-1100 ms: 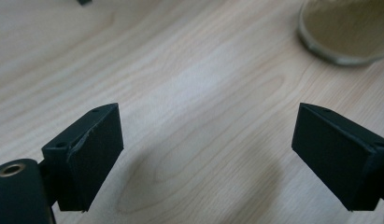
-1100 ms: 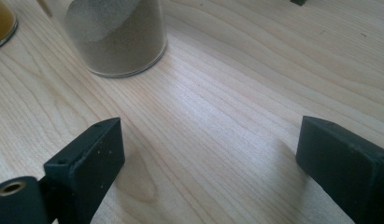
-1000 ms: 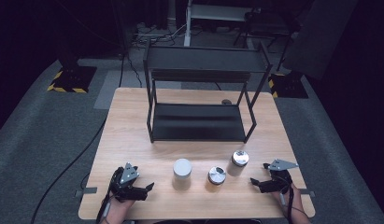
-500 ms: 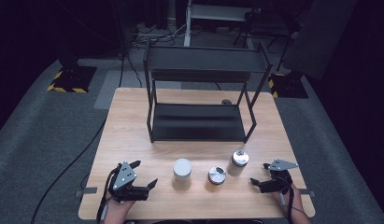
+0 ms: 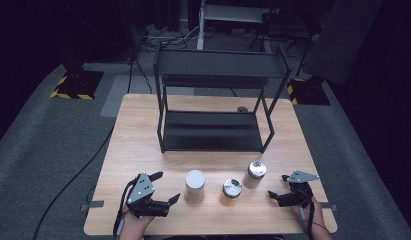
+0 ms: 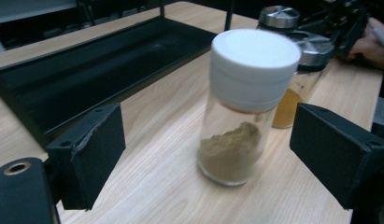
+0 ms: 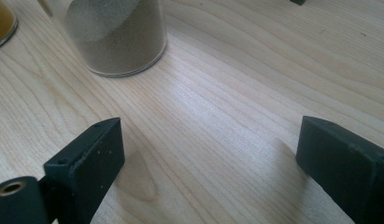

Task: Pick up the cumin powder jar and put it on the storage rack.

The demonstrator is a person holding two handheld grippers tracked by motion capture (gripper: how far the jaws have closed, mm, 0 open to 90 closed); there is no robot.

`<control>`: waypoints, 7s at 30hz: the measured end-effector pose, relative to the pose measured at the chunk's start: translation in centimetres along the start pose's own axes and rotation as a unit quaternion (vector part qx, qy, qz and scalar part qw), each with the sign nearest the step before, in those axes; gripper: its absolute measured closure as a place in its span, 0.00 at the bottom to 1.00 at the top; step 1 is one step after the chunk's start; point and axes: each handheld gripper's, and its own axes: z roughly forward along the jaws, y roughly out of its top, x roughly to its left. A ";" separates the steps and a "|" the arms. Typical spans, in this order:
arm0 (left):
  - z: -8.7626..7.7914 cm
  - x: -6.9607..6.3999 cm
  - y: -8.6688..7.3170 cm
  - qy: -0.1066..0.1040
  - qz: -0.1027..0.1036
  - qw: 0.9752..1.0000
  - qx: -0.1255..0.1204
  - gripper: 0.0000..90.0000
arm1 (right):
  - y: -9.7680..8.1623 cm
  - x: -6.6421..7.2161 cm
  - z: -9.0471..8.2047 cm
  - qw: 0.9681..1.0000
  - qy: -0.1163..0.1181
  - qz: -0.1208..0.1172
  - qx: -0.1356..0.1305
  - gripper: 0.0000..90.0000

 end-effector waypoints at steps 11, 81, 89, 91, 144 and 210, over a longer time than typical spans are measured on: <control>1.5 0.3 0.3 -0.025 0.003 1.000 -0.014 0.11 | 0.0 0.1 0.0 1.000 -0.002 0.002 0.001 0.08; 7.7 1.2 9.3 -0.052 0.022 0.998 0.009 0.36 | 0.1 0.5 0.1 1.000 -0.015 0.013 0.003 0.06; 8.0 3.0 11.6 -0.049 0.011 0.999 0.004 0.36 | 0.1 0.5 0.1 1.000 -0.015 0.013 0.003 0.06; 8.0 3.5 12.0 -0.047 0.007 0.999 0.000 0.36 | 0.1 0.5 0.1 1.000 -0.015 0.013 0.003 0.06; 17.9 10.6 13.6 0.058 -0.040 0.996 0.061 0.36 | 0.2 0.4 0.1 1.000 -0.013 0.012 0.003 0.06; 4.5 5.2 10.4 0.034 0.033 0.998 0.041 0.13 | 0.2 0.6 0.1 1.000 -0.016 0.014 0.003 0.05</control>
